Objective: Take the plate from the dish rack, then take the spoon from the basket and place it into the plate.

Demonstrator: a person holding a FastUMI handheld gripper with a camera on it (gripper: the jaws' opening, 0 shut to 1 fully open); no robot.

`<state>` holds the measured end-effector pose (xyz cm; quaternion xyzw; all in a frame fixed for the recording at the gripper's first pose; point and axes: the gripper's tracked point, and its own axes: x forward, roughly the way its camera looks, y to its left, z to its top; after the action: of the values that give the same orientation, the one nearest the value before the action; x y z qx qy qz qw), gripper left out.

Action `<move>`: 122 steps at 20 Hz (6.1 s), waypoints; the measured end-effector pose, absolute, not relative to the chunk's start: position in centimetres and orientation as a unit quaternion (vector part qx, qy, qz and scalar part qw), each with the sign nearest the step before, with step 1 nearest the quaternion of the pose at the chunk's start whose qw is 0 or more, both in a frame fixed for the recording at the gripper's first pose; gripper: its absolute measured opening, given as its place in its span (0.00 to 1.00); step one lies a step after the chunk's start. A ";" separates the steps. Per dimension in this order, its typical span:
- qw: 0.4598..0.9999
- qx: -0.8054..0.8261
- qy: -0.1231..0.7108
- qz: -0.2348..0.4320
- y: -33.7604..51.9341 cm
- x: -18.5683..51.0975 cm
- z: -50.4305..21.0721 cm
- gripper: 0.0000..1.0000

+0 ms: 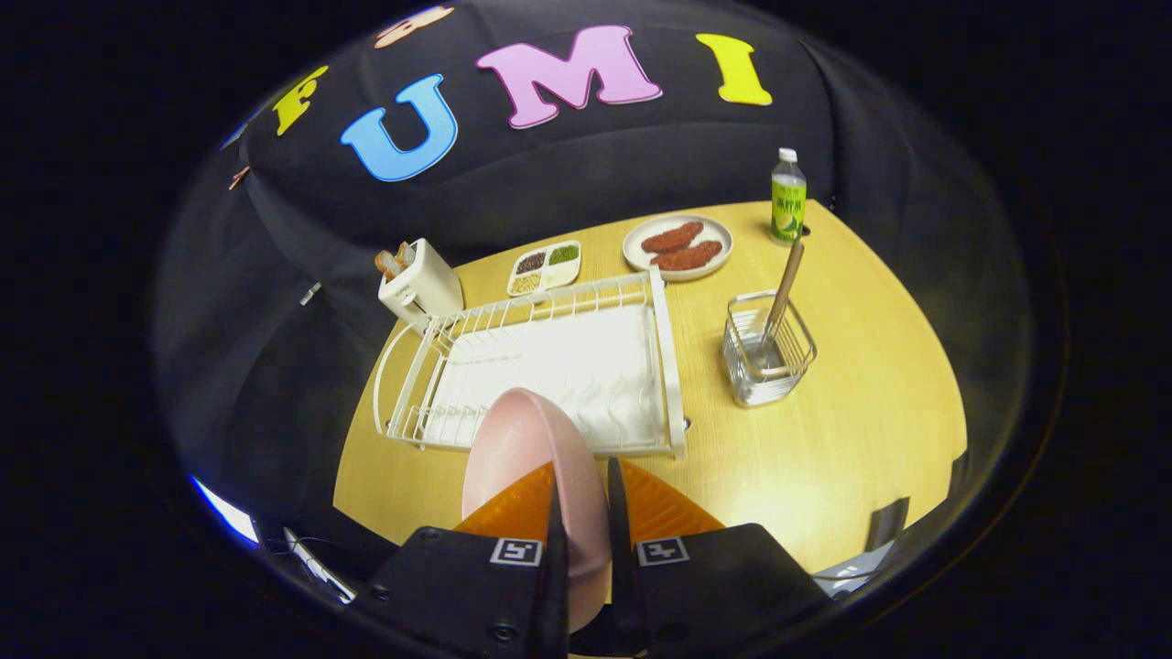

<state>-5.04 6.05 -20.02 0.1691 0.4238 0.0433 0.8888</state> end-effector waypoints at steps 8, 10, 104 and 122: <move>0.862 0.224 0.453 0.043 6.2 -7.2 -29.2 0.23; 0.863 0.216 0.455 0.042 5.4 -6.8 -30.6 0.23; 0.958 0.122 0.247 0.076 1.7 -1.9 -13.4 0.11; 0.907 0.191 0.351 0.130 12.8 -6.2 -27.0 0.11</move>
<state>-6.24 12.80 -27.04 0.1911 0.3510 0.1301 0.9074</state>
